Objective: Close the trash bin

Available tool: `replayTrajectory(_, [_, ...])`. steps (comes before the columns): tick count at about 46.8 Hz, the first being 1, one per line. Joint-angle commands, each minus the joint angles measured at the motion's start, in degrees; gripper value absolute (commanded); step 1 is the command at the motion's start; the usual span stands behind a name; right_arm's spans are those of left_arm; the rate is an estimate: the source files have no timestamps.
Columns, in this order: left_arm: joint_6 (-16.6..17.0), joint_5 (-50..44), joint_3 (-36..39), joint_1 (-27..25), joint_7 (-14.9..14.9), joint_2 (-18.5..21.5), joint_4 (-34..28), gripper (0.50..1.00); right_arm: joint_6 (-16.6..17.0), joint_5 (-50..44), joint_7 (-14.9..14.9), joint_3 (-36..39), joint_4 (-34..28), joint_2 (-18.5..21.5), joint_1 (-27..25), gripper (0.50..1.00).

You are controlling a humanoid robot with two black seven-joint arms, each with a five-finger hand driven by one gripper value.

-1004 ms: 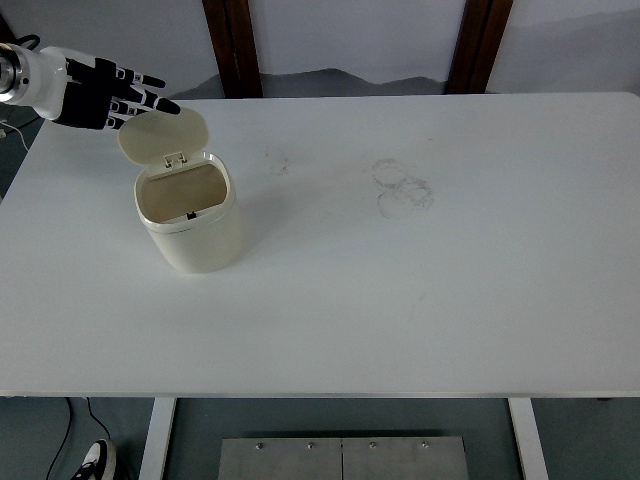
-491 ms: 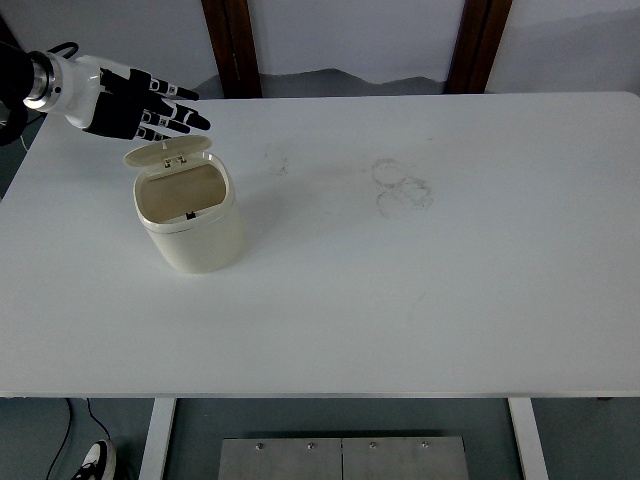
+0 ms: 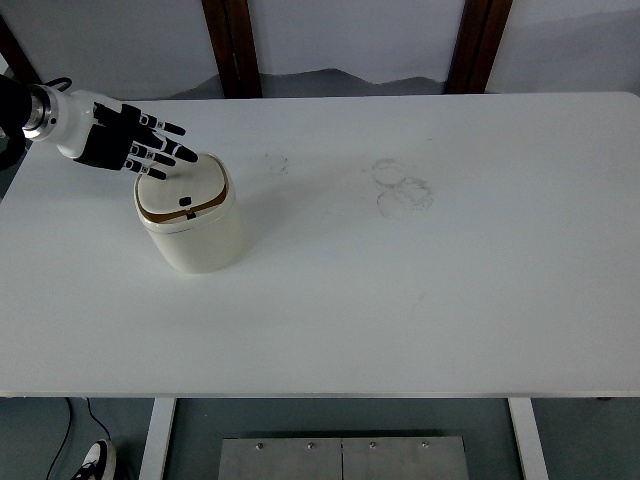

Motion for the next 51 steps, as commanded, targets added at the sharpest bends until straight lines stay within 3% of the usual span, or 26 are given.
replayTrajectory(1, [-0.01, -0.03, 0.0, 0.17, 0.0, -0.14, -0.02, 1.0, -0.02, 0.09, 0.02, 0.0, 0.0, 0.0, -0.06, 0.995])
replayTrajectory(51, [0.08, -0.39, 0.0, 1.49, -0.09, -0.58, 0.07, 1.0, -0.02, 0.09, 0.02, 0.0, 0.0, 0.0, -0.06, 0.995])
